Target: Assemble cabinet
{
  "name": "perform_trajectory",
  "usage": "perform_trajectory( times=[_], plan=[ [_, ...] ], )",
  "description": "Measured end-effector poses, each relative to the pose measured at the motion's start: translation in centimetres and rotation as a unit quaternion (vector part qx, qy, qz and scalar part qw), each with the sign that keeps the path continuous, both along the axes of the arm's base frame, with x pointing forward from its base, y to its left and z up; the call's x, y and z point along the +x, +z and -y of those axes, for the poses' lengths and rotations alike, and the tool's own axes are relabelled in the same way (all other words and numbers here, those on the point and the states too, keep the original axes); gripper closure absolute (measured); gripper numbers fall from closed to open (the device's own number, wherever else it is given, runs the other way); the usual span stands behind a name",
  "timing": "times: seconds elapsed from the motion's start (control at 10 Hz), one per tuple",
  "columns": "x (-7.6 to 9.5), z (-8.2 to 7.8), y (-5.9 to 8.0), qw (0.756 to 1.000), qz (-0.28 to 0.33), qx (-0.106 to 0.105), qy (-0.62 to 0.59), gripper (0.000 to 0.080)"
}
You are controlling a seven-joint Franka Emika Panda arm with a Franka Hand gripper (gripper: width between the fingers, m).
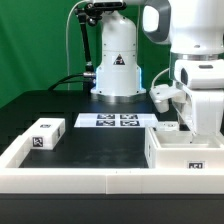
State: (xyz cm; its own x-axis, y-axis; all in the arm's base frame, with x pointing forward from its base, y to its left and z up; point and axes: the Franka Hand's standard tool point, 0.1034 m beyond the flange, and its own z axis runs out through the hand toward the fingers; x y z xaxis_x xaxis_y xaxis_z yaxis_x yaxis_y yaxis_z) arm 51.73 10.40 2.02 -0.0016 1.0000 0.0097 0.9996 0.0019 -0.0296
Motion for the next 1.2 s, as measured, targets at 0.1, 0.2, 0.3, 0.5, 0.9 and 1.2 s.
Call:
perform_trajectory(
  times=[0.1,0.2,0.3,0.5,0.9,1.2],
  plan=[
    [0.0,0.0,0.0,1.000,0.000,0.000,0.000,0.0002],
    [0.0,0.0,0.0,1.000,0.000,0.000,0.000,0.0002],
    [-0.3,0.0,1.3,1.000,0.003,-0.003,-0.005,0.0002],
    [-2.0,-0.5,3.7,1.000,0.010,-0.006,-0.008,0.0002],
    [-5.4,-2.4,5.8,0.998,0.029,0.001,-0.055,0.0002],
    [-5.5,-2.5,5.5,0.997,0.032,0.005,-0.064,0.0002]
  ],
)
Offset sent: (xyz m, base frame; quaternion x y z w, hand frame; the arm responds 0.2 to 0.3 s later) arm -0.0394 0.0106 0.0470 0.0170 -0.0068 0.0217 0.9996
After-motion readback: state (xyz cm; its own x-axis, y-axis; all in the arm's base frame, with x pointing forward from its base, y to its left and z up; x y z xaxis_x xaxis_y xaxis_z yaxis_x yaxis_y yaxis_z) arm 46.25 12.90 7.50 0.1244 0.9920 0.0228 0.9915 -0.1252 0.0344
